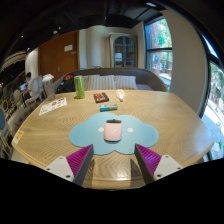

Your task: Arrange mouse

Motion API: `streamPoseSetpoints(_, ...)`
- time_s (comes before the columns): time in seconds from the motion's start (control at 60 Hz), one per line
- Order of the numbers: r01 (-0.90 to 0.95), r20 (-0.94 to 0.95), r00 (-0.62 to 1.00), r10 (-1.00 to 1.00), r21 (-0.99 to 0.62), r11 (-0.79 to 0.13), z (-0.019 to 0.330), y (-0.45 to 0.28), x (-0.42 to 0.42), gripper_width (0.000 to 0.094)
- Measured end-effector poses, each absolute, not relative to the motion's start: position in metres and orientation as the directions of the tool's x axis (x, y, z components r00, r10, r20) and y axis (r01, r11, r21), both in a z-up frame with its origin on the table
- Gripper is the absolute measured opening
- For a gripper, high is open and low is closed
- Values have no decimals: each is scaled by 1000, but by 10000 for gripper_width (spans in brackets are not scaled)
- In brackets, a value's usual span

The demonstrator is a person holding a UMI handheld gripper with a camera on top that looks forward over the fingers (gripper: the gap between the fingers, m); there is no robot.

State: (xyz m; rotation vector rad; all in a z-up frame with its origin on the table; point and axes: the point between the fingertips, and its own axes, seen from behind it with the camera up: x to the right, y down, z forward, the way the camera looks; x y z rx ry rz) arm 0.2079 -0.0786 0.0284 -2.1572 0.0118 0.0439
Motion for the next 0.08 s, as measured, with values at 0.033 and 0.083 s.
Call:
streamPoseSetpoints(0.033, -35, -45, 999, 5, -835, -549, 29, -90, 210, 851)
streamPoseSetpoints(0.083, -56, -65, 998, -2, -835, -547, 26, -102, 213, 848)
